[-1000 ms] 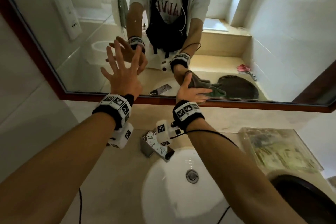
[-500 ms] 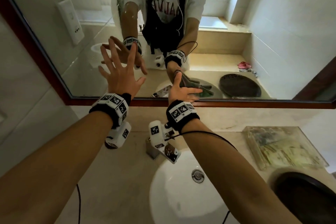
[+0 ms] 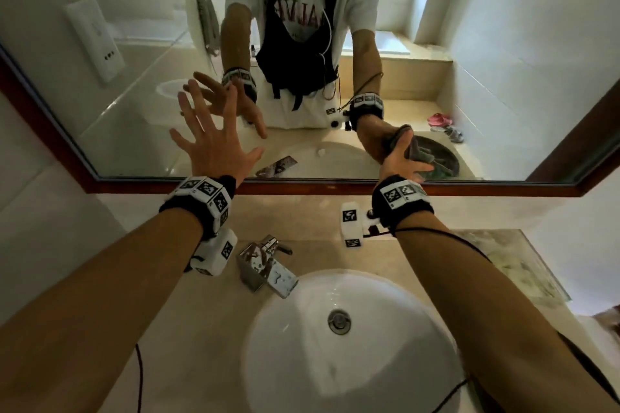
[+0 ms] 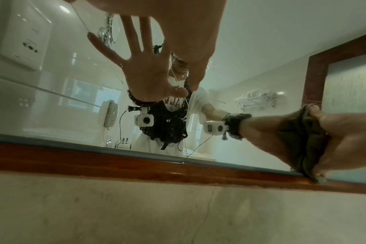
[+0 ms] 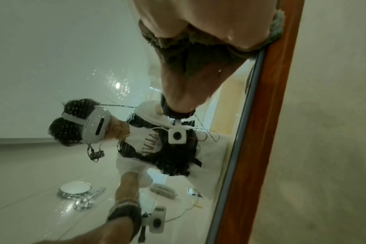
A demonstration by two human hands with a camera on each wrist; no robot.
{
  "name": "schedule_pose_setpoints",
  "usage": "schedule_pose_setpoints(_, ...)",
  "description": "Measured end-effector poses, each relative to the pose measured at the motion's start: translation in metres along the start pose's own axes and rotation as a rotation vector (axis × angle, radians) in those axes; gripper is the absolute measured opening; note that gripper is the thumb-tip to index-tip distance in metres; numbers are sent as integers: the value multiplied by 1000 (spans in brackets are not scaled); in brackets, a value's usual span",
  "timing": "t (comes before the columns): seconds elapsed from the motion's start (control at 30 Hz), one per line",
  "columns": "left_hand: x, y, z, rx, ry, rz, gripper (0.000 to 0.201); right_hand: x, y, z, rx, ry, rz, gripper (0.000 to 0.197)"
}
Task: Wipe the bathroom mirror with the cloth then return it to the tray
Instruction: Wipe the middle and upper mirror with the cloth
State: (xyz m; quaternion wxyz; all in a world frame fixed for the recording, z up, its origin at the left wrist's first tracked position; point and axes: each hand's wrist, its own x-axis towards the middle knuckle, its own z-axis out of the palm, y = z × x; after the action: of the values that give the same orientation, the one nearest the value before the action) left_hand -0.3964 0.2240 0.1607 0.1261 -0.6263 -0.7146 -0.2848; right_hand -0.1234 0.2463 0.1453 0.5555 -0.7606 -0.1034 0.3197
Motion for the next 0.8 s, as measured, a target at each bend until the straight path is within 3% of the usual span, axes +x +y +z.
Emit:
schedule_pose_setpoints(0.17,-4,6,-2,20,-18,-7,120,1,3,3,46,-11,-20,105)
schedule_pose_setpoints(0.43,-2,-30,-4,49,-25,-20,119,-27,24,31,75,-35,-81,101)
schedule_pose_setpoints(0.8,24,-111,-9,58,44,0,115,-150,62,128,147,-121,-104,105)
